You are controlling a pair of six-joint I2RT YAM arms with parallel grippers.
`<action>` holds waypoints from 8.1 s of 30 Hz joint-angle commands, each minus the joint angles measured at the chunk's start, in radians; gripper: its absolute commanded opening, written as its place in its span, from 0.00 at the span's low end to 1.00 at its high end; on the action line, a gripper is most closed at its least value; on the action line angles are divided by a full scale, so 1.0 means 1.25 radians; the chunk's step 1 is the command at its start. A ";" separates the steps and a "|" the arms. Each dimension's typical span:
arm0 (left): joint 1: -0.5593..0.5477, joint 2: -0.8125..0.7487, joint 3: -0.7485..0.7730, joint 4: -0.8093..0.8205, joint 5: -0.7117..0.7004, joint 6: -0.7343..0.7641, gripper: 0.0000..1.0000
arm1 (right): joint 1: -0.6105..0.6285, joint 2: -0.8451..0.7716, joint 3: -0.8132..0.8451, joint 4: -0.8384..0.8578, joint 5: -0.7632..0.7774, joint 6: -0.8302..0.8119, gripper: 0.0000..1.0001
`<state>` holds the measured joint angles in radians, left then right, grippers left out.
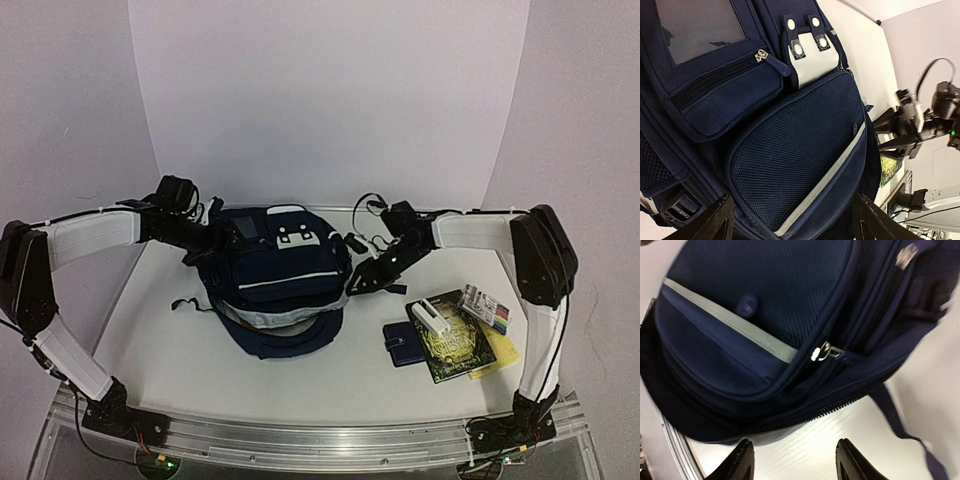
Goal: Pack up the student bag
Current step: Adjust the student bag at the center of the board.
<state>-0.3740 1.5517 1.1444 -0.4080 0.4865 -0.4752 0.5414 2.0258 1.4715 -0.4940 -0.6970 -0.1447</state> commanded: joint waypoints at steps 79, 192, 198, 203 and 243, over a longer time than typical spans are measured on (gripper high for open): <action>-0.079 -0.268 -0.063 -0.386 -0.176 0.149 0.68 | 0.353 0.115 0.147 0.026 0.414 -0.904 0.52; -0.095 -0.198 0.054 0.011 -0.400 0.620 0.00 | 0.270 -0.115 0.041 0.771 0.904 -0.565 0.00; -0.210 -0.259 -0.040 0.404 -0.723 0.763 0.00 | 0.260 -0.082 0.124 0.767 0.974 -0.490 0.01; -0.316 -0.102 -0.158 1.138 -0.955 1.310 0.00 | 0.260 -0.034 0.190 0.747 1.042 -0.426 0.00; -0.405 -0.281 -0.116 -0.119 -0.666 0.392 0.76 | 0.287 -0.198 -0.135 0.263 0.453 -0.227 0.98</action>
<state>-0.8773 1.1752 0.9248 -0.3978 -0.4179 0.2072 0.9470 1.8336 1.2153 0.0685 0.1054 -0.5378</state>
